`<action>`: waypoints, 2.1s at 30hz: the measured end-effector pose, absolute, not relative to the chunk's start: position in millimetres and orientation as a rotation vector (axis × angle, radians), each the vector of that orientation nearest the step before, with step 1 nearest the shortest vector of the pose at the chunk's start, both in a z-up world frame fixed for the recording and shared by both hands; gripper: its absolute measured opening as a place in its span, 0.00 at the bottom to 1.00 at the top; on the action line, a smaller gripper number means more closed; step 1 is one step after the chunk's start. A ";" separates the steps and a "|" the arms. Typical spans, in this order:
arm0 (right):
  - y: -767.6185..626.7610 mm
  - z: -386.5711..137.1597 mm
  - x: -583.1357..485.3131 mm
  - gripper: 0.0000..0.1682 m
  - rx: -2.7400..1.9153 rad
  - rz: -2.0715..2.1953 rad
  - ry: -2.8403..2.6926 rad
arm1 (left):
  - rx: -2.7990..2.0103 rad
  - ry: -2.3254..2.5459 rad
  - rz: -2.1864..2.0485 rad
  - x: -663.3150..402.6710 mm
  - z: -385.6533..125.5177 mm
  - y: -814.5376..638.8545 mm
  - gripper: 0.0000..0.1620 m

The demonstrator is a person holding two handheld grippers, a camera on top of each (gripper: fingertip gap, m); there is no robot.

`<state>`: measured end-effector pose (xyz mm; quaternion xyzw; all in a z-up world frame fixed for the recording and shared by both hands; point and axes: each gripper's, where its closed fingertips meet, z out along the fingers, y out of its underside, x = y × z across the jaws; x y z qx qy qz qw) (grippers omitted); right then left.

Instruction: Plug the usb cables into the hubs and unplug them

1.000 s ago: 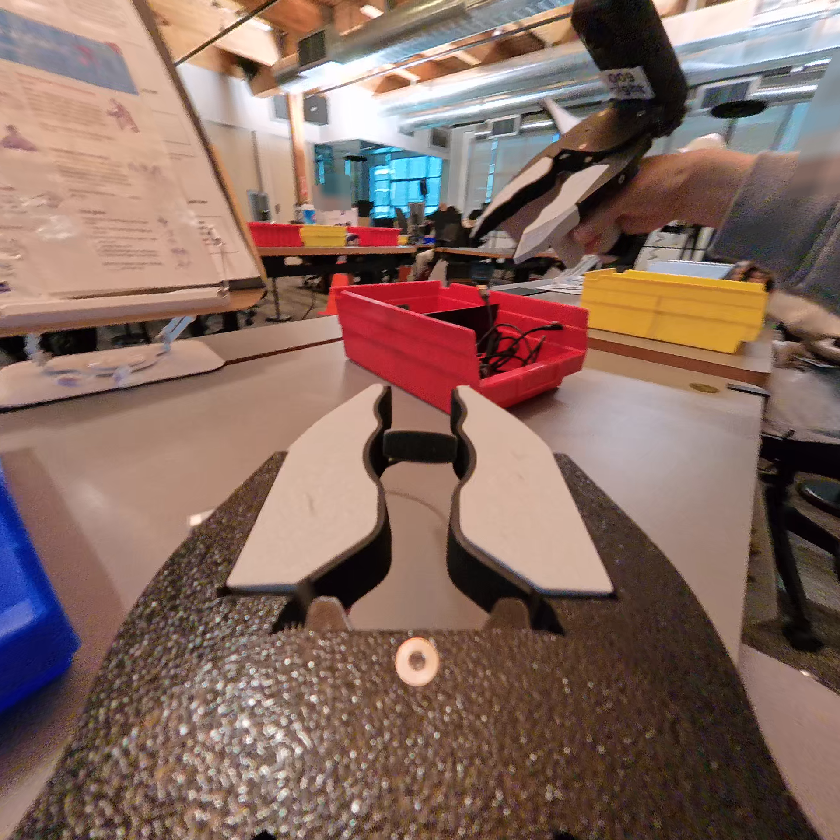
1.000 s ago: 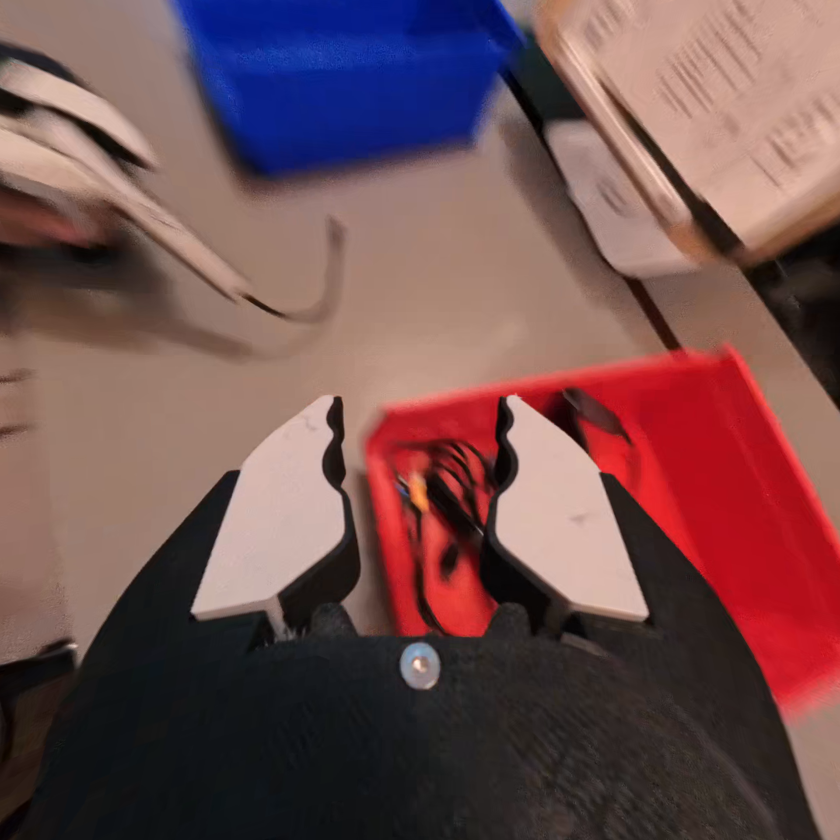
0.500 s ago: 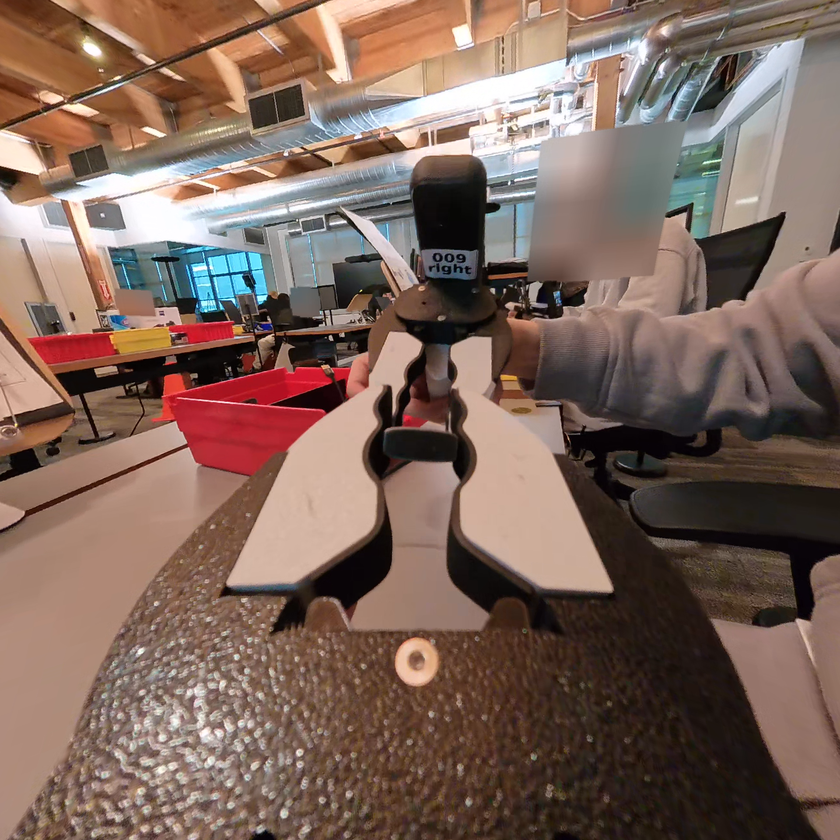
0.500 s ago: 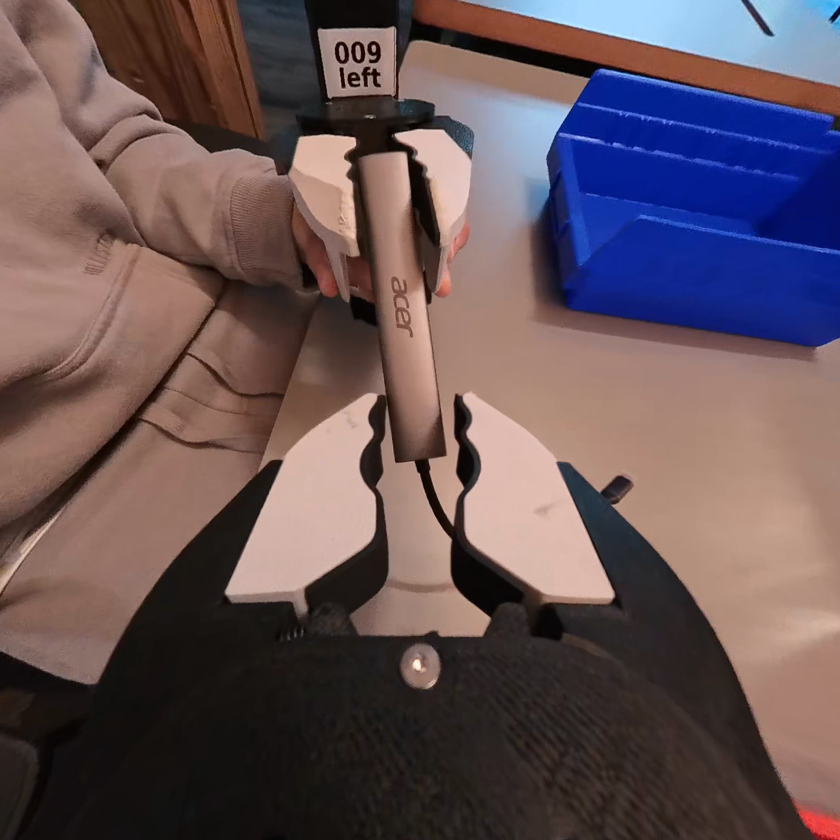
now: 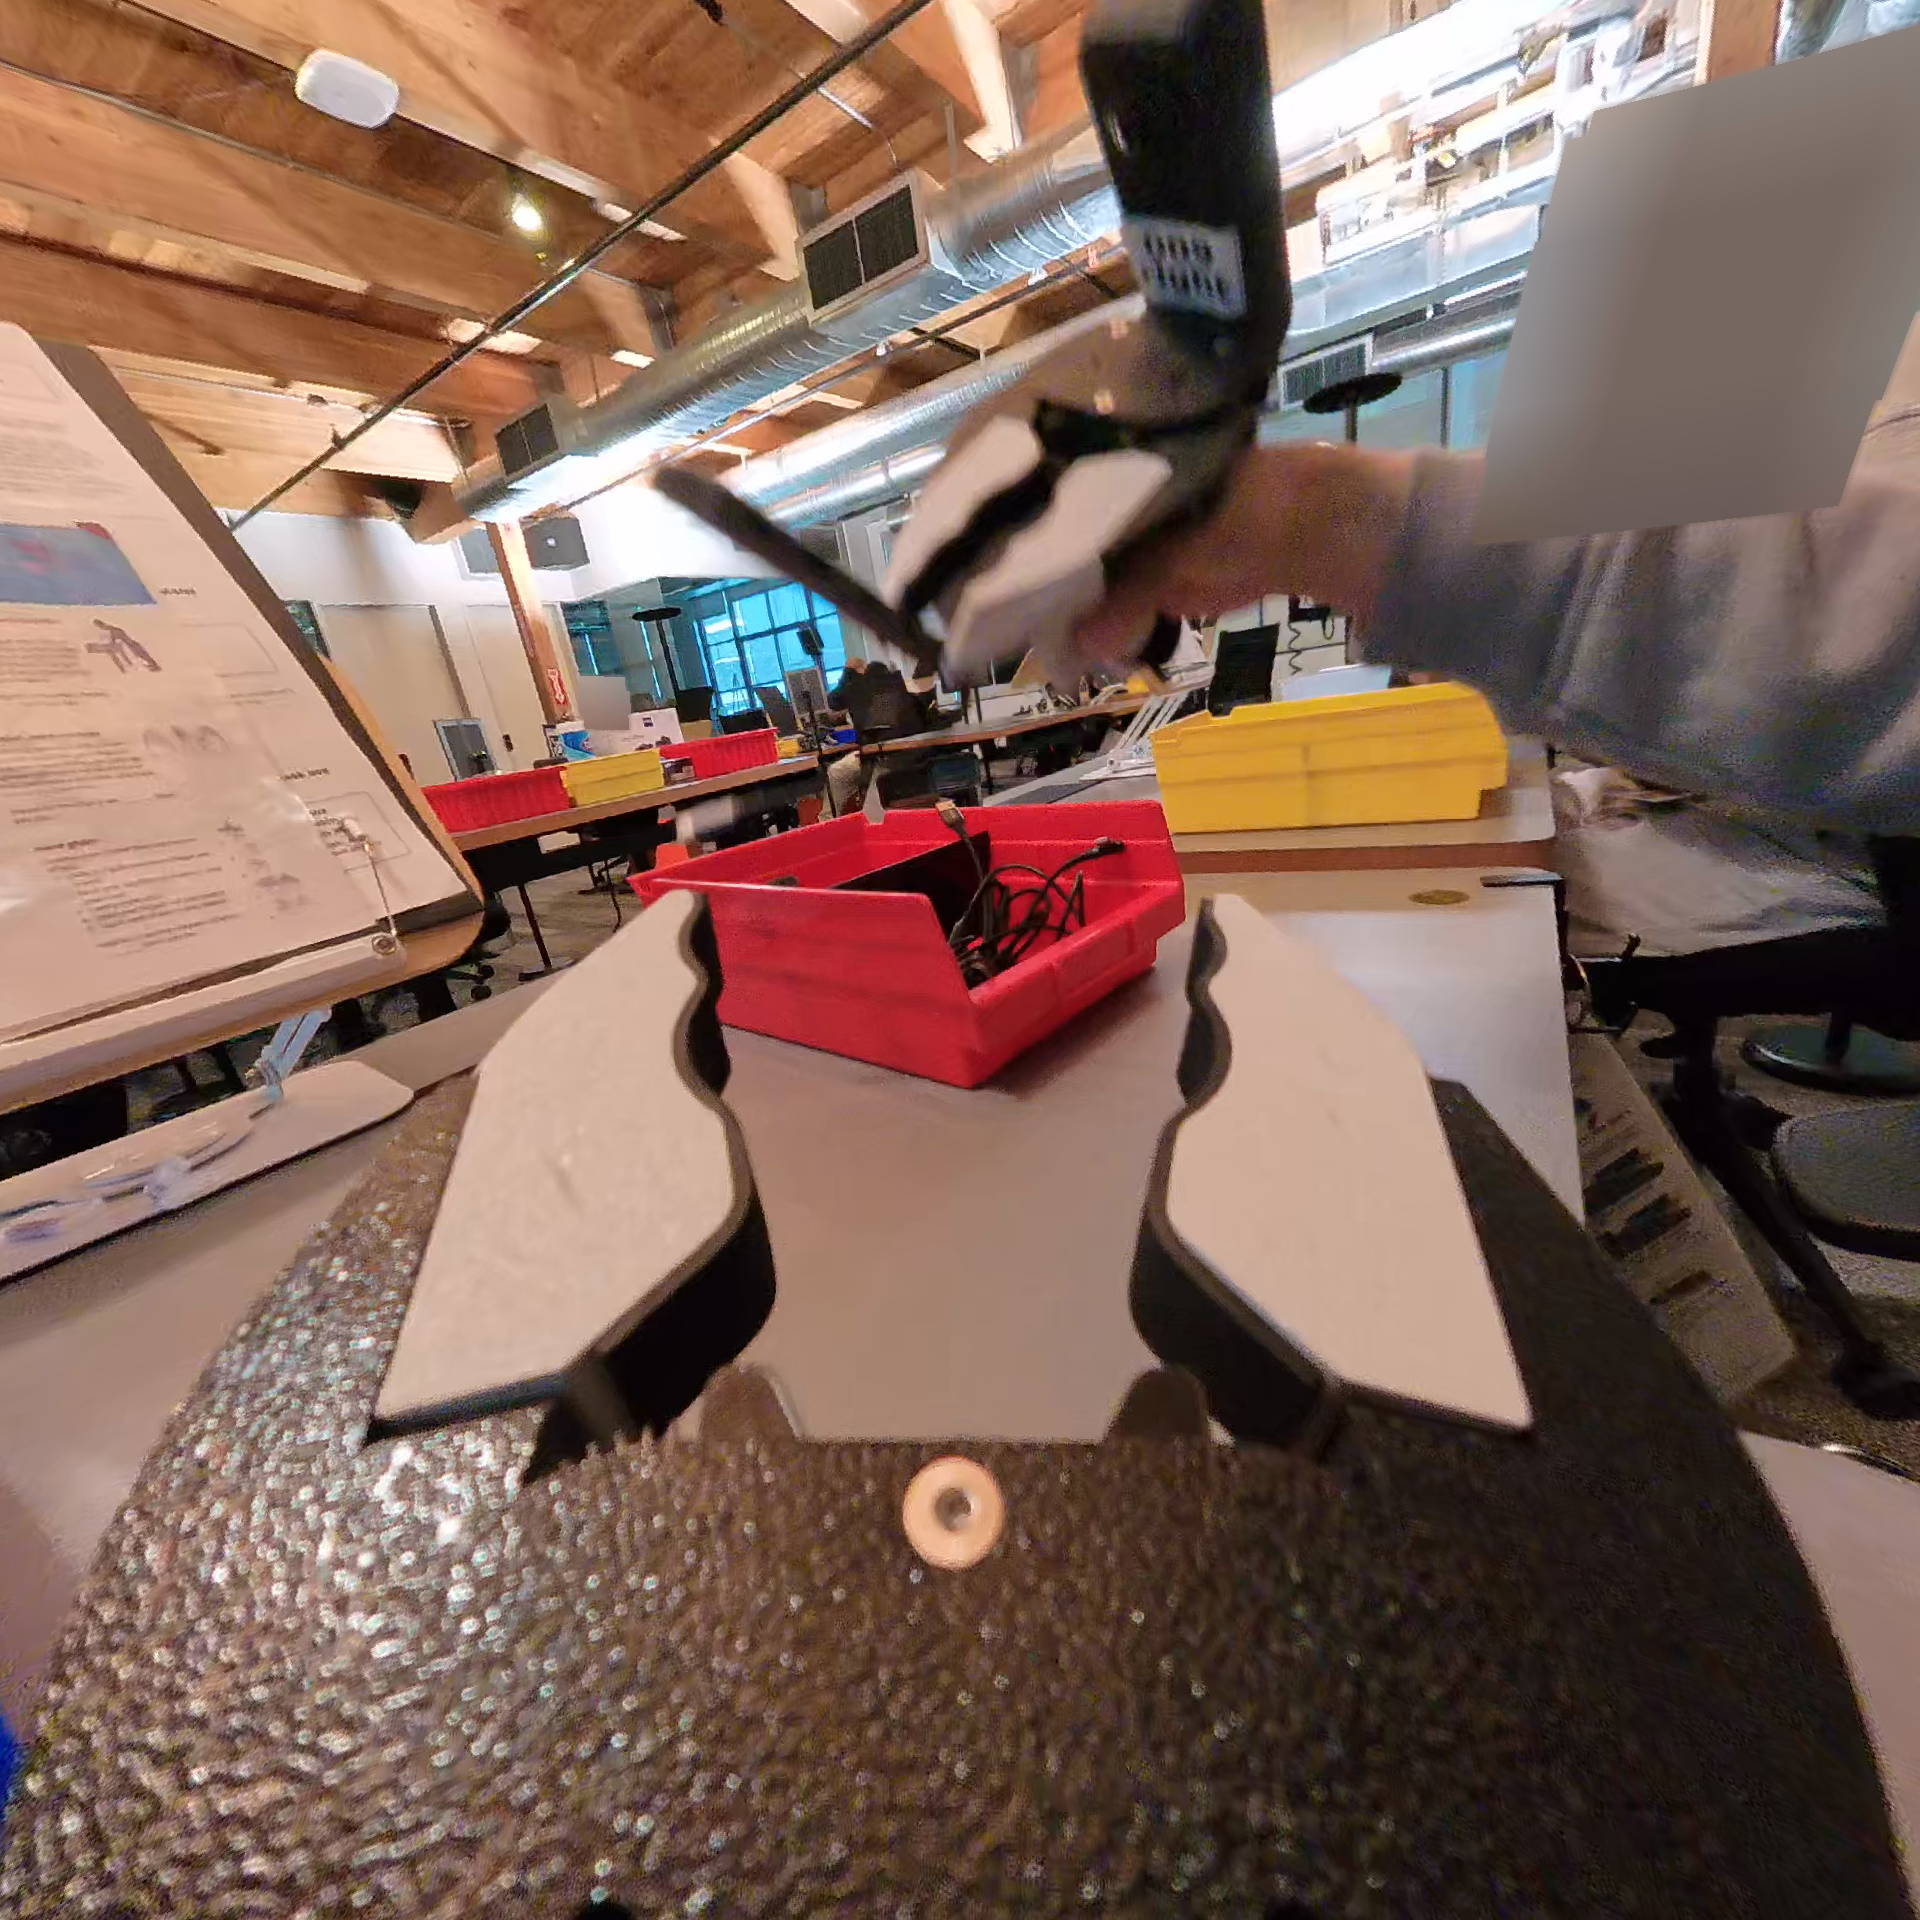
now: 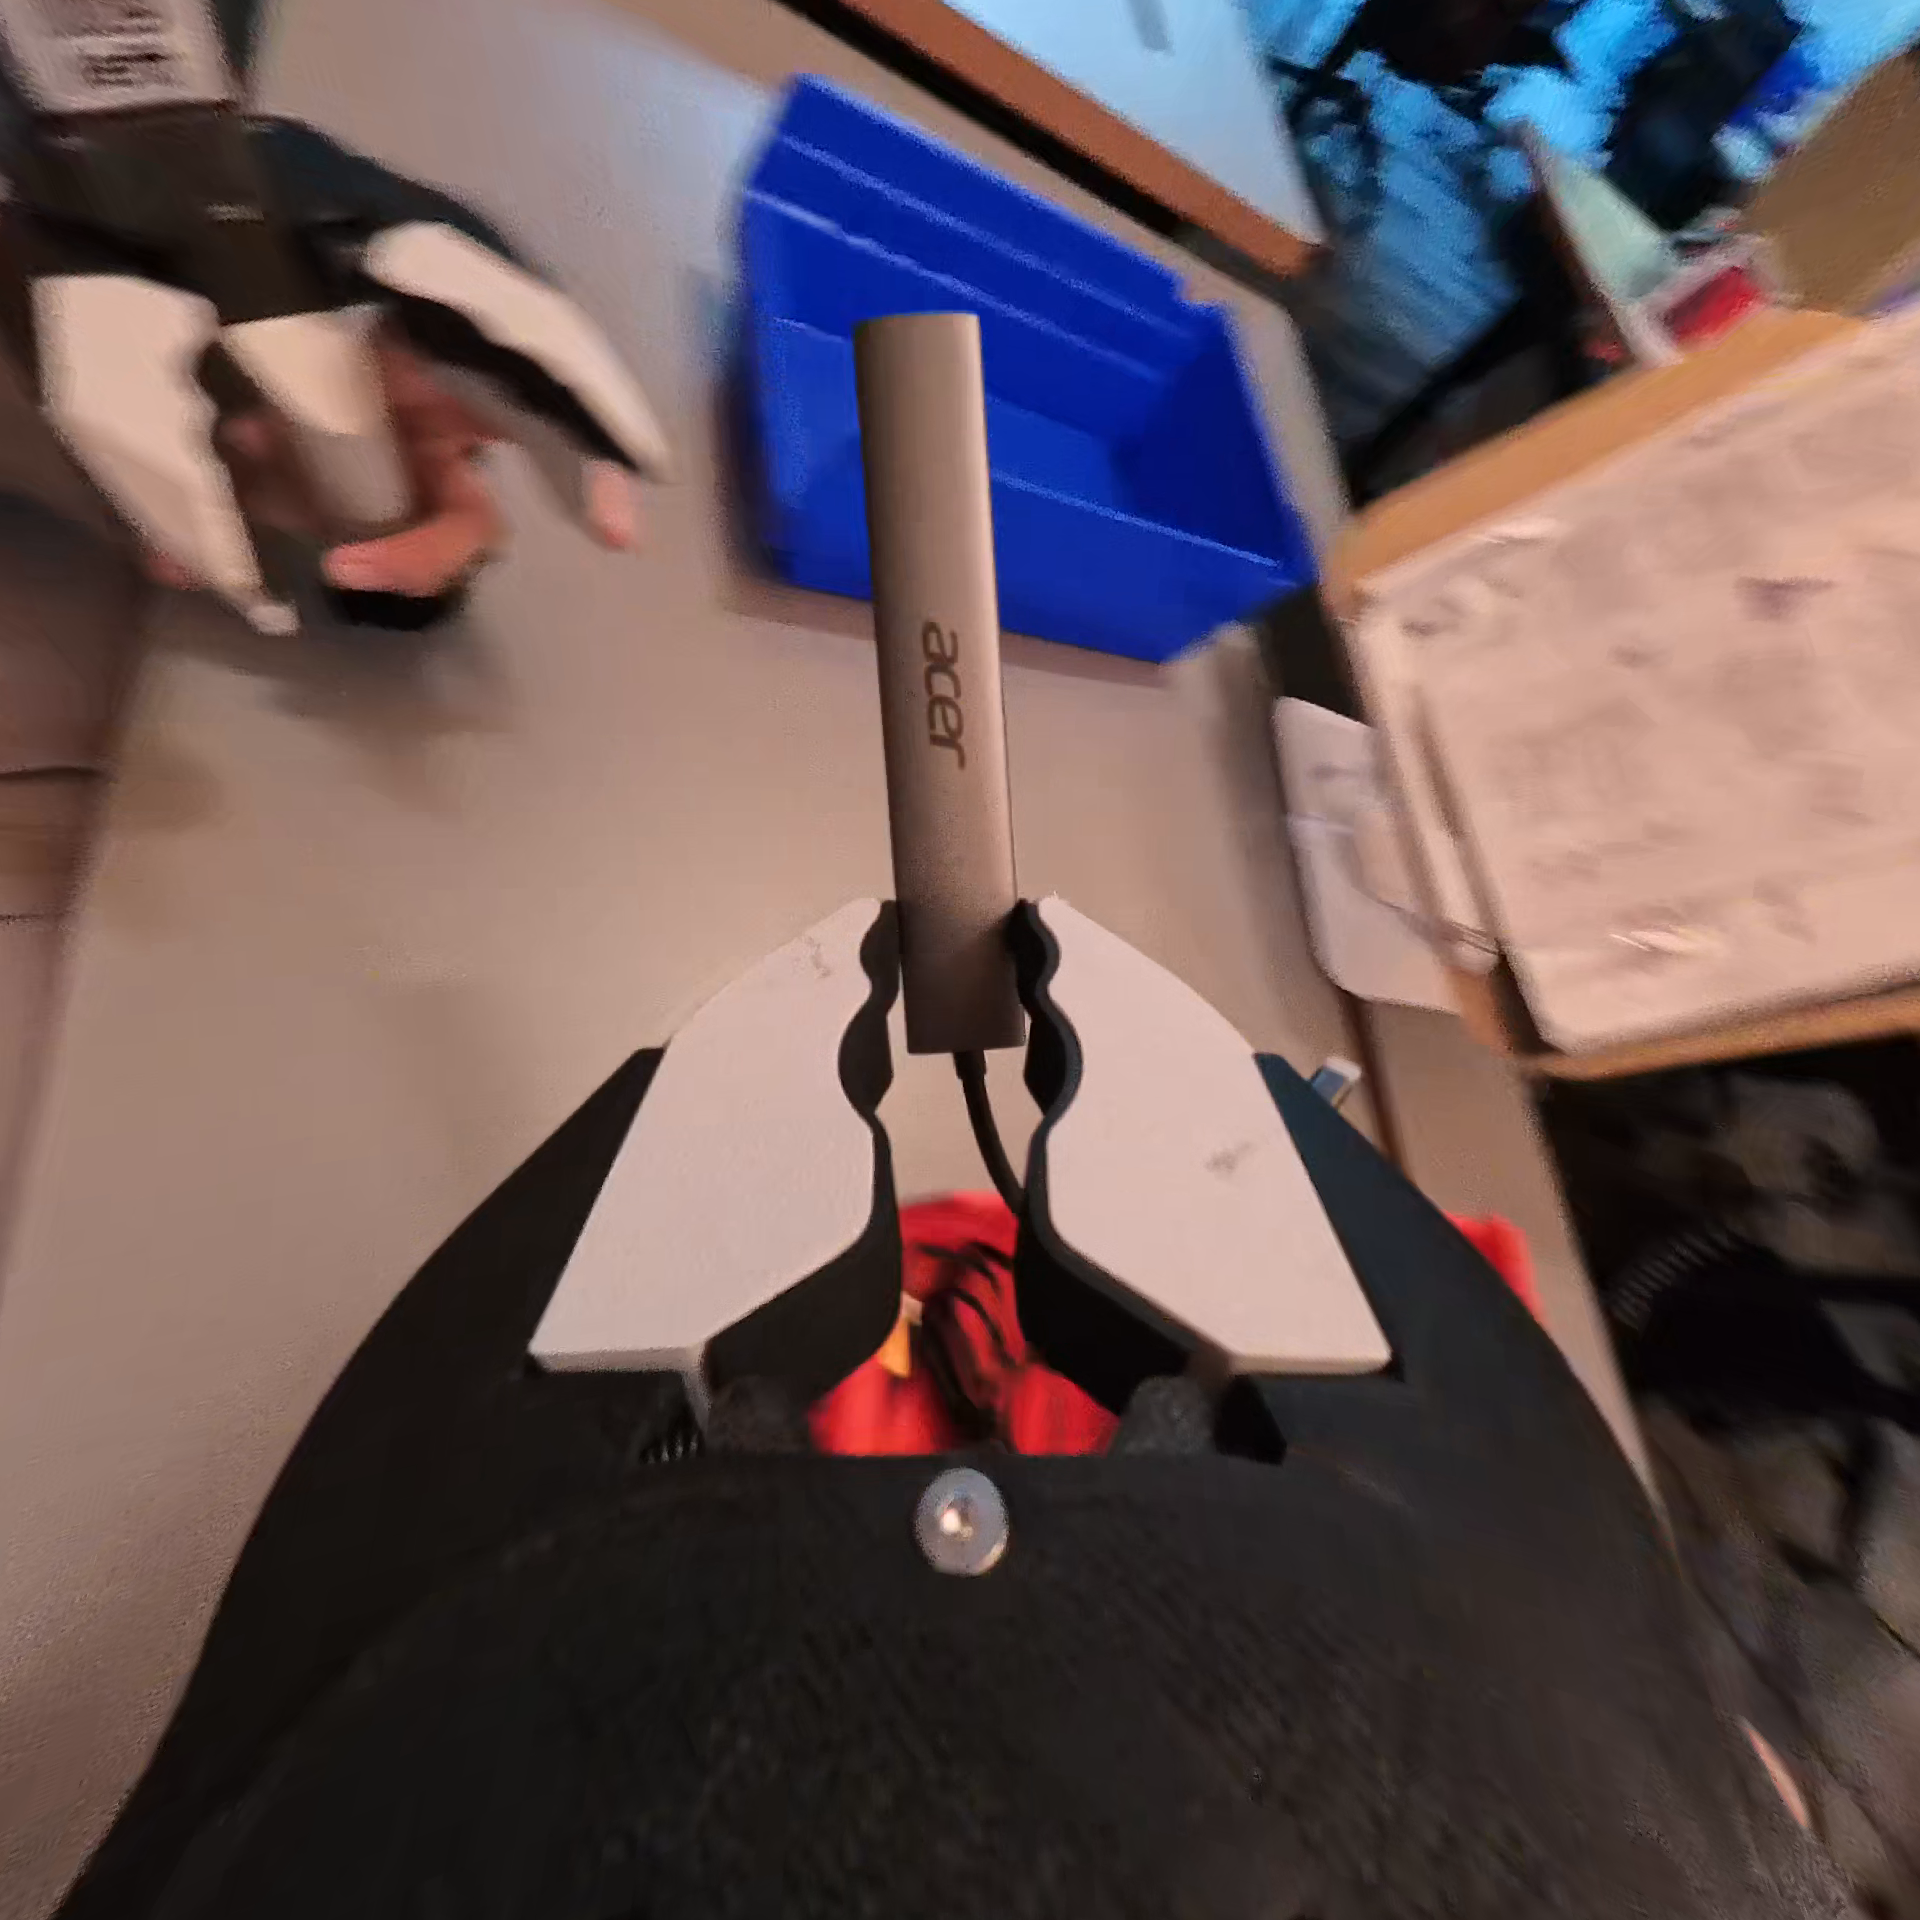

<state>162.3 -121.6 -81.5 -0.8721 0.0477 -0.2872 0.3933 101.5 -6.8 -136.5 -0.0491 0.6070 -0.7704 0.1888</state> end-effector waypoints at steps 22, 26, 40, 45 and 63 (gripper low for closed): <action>-326.6 -175.4 330.8 0.24 -2.288 -0.699 1.274 | -0.050 1.605 -2.143 97.5 -146.7 -11.5 0.37; -345.1 -162.8 329.2 0.31 -2.233 -0.914 1.356 | -0.025 1.611 -2.092 95.9 -149.2 -15.3 0.37; -278.9 -173.3 142.2 0.25 -1.510 -0.960 1.425 | -0.526 2.108 -1.843 141.5 -189.9 -69.8 0.39; -288.1 -161.4 135.7 0.28 -1.404 -0.959 1.415 | -0.541 2.221 -1.622 168.6 -190.9 -122.0 0.38; -307.1 -146.6 122.9 0.28 -1.376 -1.008 1.378 | -0.857 2.209 -1.329 236.1 -197.9 -212.8 0.18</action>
